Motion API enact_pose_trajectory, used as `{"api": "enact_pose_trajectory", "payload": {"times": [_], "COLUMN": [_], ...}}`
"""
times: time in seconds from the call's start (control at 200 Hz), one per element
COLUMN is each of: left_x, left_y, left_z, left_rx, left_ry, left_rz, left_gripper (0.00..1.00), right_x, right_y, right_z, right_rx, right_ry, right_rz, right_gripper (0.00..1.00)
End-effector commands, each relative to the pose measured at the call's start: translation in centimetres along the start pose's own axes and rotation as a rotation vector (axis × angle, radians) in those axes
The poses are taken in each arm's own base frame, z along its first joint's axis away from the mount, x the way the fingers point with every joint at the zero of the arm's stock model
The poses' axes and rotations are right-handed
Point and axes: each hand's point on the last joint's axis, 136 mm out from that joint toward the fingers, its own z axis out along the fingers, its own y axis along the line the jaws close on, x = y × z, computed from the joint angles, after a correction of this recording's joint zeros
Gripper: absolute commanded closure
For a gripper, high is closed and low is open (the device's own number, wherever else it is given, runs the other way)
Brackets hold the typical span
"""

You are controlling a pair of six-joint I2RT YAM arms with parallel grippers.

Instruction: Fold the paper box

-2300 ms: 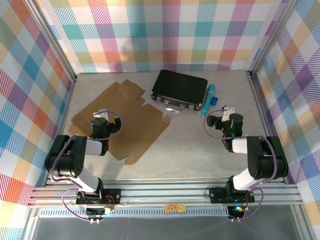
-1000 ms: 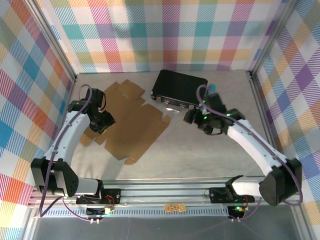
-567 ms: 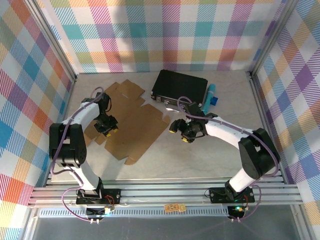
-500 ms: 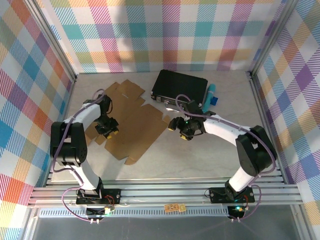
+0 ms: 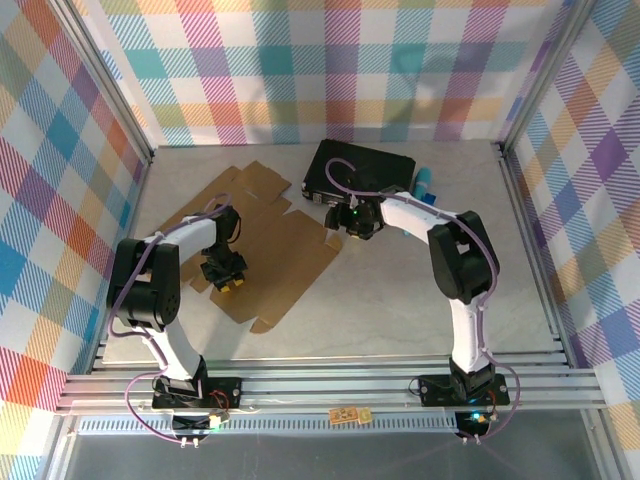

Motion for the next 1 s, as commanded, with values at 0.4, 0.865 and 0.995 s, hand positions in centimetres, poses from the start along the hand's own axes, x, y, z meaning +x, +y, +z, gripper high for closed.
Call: {"api": "enact_pose_trajectory", "payload": {"times": [0.4, 0.865, 0.995], "left_x": [1.2, 0.4, -1.2], "left_y": [1.7, 0.8, 0.2], "left_z": [1.5, -0.7, -7.7], "left_rx": [-0.115, -0.069, -0.006], "left_ry": [0.057, 0.003, -0.178], "left_rz": [0.065, 0.031, 0.0], "left_gripper": [0.74, 0.77, 0.64], "right_x": [3.8, 2.9, 1.3], "right_y": [1.5, 2.8, 5.9], "right_z": [3.3, 0.1, -4.1], "right_rx": [-0.006, -0.02, -0.086], "right_ry": [0.155, 0.1, 0.038], "right_rz": [-0.162, -0.154, -0.084], "right_gripper": [0.48, 1.0, 1.0]}}
